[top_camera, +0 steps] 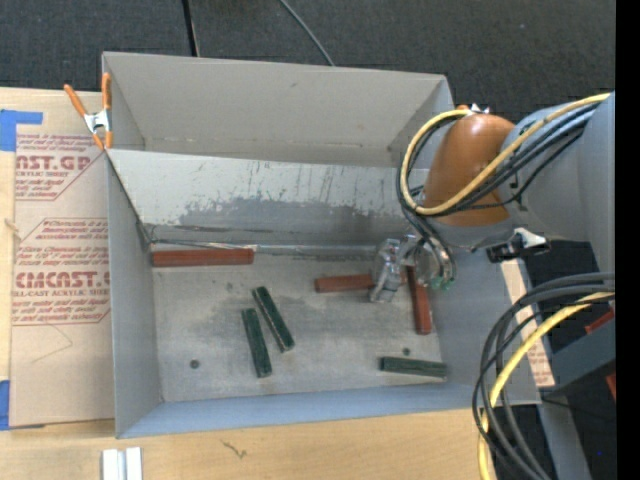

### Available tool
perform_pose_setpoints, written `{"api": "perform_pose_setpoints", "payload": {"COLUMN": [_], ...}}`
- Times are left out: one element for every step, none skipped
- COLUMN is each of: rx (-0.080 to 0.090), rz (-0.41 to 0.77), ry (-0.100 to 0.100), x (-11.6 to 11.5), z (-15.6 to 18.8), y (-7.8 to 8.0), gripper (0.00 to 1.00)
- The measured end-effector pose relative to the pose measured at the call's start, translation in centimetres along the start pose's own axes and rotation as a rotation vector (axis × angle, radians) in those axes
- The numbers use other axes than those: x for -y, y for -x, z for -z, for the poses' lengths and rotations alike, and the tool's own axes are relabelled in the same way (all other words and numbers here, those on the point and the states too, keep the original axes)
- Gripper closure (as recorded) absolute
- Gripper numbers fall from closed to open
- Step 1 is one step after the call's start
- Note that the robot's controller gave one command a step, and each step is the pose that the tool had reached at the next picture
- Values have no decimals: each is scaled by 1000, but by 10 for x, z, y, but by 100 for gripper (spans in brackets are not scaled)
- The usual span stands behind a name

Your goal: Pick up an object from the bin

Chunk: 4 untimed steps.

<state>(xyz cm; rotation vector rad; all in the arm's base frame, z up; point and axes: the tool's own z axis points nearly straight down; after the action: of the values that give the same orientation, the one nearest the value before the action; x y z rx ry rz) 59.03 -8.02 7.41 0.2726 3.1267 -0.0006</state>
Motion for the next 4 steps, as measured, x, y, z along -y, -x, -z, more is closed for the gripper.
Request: {"api": "perform_pose_setpoints", "payload": {"rx": [7, -2, -2, -1], "rz": [54, 13, 14, 117], "ry": [-1, 1, 1, 2], "x": [-8, -40, -40, -86], "z": [-1, -4, -4, -4], "y": [-36, -57, -57, -50], "gripper": [100, 0, 0, 100]}}
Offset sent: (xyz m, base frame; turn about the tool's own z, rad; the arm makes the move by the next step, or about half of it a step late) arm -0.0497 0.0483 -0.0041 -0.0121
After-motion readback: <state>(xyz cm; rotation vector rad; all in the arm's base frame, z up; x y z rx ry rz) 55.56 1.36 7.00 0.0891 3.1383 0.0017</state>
